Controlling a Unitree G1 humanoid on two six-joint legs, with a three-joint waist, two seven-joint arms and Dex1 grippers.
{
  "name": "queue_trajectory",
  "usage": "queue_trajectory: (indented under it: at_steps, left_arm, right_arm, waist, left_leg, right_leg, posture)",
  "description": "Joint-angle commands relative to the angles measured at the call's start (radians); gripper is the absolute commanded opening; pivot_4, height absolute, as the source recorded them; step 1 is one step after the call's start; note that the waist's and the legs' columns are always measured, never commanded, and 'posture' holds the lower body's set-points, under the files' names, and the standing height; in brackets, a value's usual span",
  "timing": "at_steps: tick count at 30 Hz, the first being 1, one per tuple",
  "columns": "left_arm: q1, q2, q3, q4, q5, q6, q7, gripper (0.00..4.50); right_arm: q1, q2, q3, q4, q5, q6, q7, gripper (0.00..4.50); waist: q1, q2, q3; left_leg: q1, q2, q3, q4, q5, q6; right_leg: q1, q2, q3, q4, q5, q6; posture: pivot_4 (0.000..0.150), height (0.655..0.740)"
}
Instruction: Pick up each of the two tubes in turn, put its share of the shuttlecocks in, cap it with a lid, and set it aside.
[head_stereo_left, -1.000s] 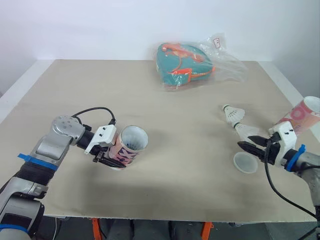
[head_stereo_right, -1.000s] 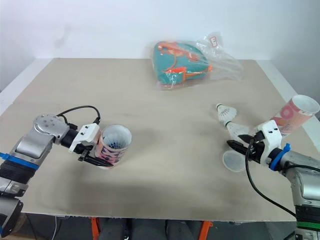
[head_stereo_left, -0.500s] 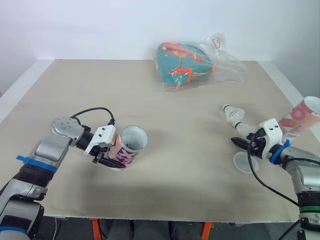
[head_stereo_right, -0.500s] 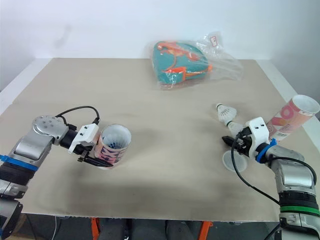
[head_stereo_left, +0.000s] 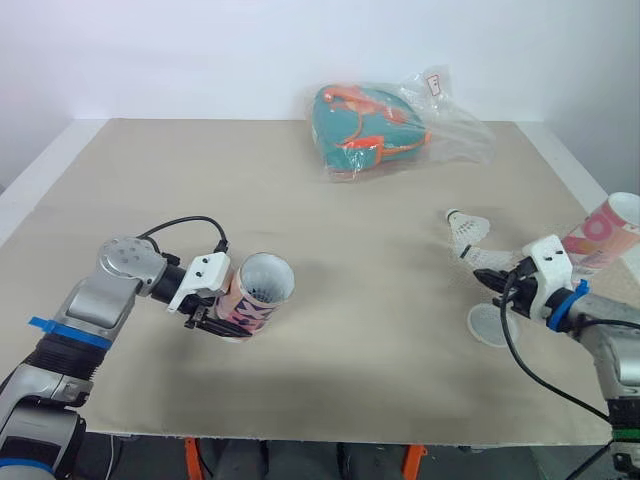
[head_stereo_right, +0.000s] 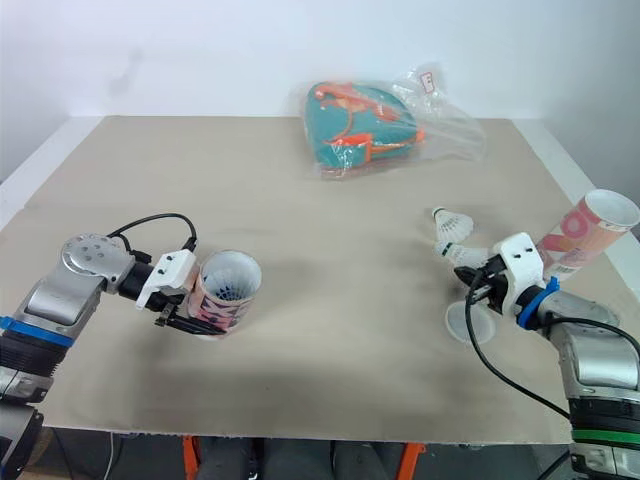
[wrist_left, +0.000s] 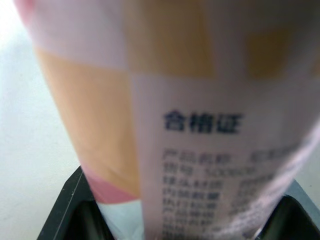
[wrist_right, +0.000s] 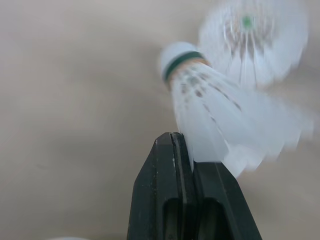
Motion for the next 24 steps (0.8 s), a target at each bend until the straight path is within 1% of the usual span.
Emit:
queue_trajectory:
  at_steps: [1,4,6,9,13,16,18,20,24]
  left_arm:
    - [0.018,-0.01,-0.051,0.005,0.018,0.0,-0.023,2.57]
    - [0.009,-0.016,-0.049,0.012,0.022,-0.001,-0.023,2.57]
    - [0.007,-0.02,-0.047,0.009,0.021,0.002,-0.021,2.57]
    - [0.013,-0.018,-0.044,-0.001,0.017,0.008,-0.021,2.57]
    - [0.009,-0.016,-0.045,0.013,0.025,0.0,-0.023,2.57]
    - [-0.003,-0.017,-0.045,0.027,0.033,-0.004,-0.021,2.57]
    - [-0.004,-0.017,-0.045,0.022,0.031,0.0,-0.02,2.57]
    - [-0.003,-0.017,-0.043,0.02,0.031,0.002,-0.018,2.57]
    - [0.007,-0.012,-0.036,0.013,0.031,0.004,-0.012,2.57]
  right_arm:
    - [-0.066,-0.046,-0.039,-0.223,0.111,0.034,0.062,0.13]
    - [-0.082,-0.048,-0.005,-0.403,0.206,0.07,0.108,0.13]
    - [-0.099,-0.049,0.053,-0.51,0.238,0.086,0.13,0.13]
    - [-0.133,-0.05,0.139,-0.593,0.249,0.081,0.167,0.13]
    - [-0.254,-0.011,0.258,-0.595,0.267,0.094,0.205,0.13]
    - [-0.373,0.005,0.403,-0.55,0.183,0.042,0.289,0.13]
    - [-0.467,0.024,0.488,-0.487,0.107,-0.008,0.335,0.13]
    - [-0.523,0.04,0.525,-0.448,0.082,-0.044,0.377,0.13]
    - [-0.588,0.066,0.584,-0.388,0.014,-0.116,0.435,0.13]
  waist:
    - [-0.001,0.001,0.0]
    - [0.001,0.001,-0.001]
    - [0.006,0.001,-0.001]
    - [0.007,0.001,0.0]
    - [0.006,0.0,0.0]
    - [0.004,0.001,0.0]
    - [0.003,0.001,0.0]
    - [0.003,0.001,0.0]
    - [0.008,0.0,0.0]
  left_leg:
    - [0.0,0.0,0.0,0.0,0.0,0.0]
    - [0.0,0.0,-0.001,-0.001,0.0,0.0]
    - [0.0,0.0,-0.002,-0.001,0.0,0.0]
    - [-0.001,0.0,-0.002,0.0,0.0,0.0]
    - [-0.001,-0.001,-0.001,0.0,0.0,0.0]
    - [-0.001,0.0,-0.002,0.0,0.0,0.0]
    - [-0.001,0.0,-0.002,0.0,0.0,0.0]
    - [-0.001,0.0,-0.001,0.0,0.0,0.0]
    - [-0.002,0.0,-0.001,0.0,0.0,0.0]
  right_leg:
    - [0.0,0.0,0.0,0.0,0.0,0.0]
    - [0.0,0.0,0.0,0.0,-0.001,0.002]
    - [0.0,0.0,-0.001,0.0,-0.002,0.002]
    - [0.0,-0.001,-0.001,-0.001,-0.002,0.002]
    - [0.0,-0.001,-0.001,-0.001,-0.002,0.002]
    - [-0.001,0.0,-0.001,-0.001,-0.002,0.002]
    - [-0.001,0.0,-0.002,-0.001,-0.002,0.002]
    - [-0.002,-0.001,-0.001,0.0,-0.002,0.002]
    - [-0.002,-0.001,-0.002,0.0,-0.002,0.0]
  posture:
    - [0.15,0.74]
    - [0.15,0.74]
    - [0.15,0.74]
    - [0.15,0.74]
    - [0.15,0.74]
    - [0.15,0.74]
    - [0.15,0.74]
    - [0.15,0.74]
    - [0.15,0.74]
